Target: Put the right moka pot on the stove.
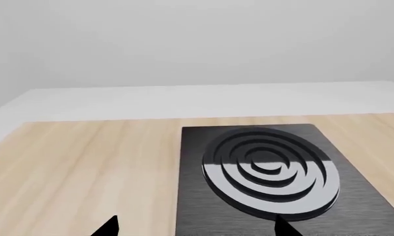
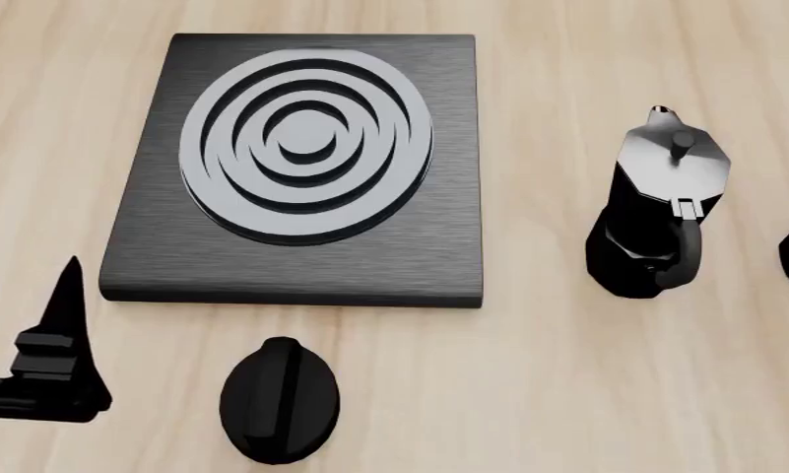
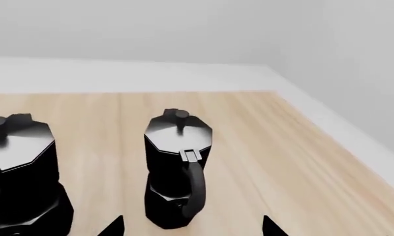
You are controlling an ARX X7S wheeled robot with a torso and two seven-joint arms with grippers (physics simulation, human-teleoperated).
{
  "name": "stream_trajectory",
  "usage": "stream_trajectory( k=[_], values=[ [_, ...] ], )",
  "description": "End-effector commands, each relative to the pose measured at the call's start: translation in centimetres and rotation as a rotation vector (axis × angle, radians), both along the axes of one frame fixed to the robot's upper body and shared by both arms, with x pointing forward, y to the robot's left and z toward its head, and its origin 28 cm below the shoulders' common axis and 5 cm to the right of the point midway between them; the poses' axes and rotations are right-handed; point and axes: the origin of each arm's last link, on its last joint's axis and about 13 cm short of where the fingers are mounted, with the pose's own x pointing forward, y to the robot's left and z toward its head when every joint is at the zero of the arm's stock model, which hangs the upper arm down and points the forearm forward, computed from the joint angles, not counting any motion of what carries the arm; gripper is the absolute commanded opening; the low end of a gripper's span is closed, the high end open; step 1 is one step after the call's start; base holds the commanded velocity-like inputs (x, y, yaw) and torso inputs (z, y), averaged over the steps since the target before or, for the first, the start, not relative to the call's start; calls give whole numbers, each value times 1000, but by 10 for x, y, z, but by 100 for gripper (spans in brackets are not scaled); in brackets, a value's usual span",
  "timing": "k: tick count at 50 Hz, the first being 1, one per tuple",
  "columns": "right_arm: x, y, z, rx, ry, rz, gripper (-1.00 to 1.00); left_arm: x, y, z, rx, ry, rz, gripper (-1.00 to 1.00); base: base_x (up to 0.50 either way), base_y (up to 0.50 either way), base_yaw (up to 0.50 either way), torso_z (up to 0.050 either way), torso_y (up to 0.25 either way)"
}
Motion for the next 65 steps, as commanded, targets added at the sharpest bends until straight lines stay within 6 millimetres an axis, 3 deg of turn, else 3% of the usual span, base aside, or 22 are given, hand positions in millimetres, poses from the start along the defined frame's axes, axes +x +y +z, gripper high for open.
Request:
stream_trajectory(
  k=[1,24,25,28,31,32,40,42,43,65],
  values=[
    [15,-9,6,25,42,7,100,0,0,0,2,2,-6,100,0,0,0,0,0],
    [33,-23,12,35,104,14,100,1,-1,-1,7,4,-12,100,0,0,0,0,0],
    [32,-23,0,28,108,15,100,1,-1,-1,7,4,-11,100,0,0,0,0,0],
    [35,-24,15,21,118,20,100,1,-1,0,10,4,-10,100,0,0,0,0,0],
    [36,-27,15,16,134,24,100,1,-1,-1,10,5,-7,100,0,0,0,0,0],
    [36,-28,5,15,141,28,100,1,-1,-2,10,6,-7,100,0,0,0,0,0],
    [40,-30,6,-36,203,56,100,2,0,-2,13,7,4,100,0,0,0,0,0],
    [43,-32,21,-23,203,59,100,2,0,-1,15,9,6,100,0,0,0,0,0],
    [43,-33,12,-24,203,58,100,2,0,-2,16,9,4,100,0,0,0,0,0],
    [64,-45,20,-24,234,70,100,3,-1,-1,13,13,2,100,0,0,0,0,0]
  ],
)
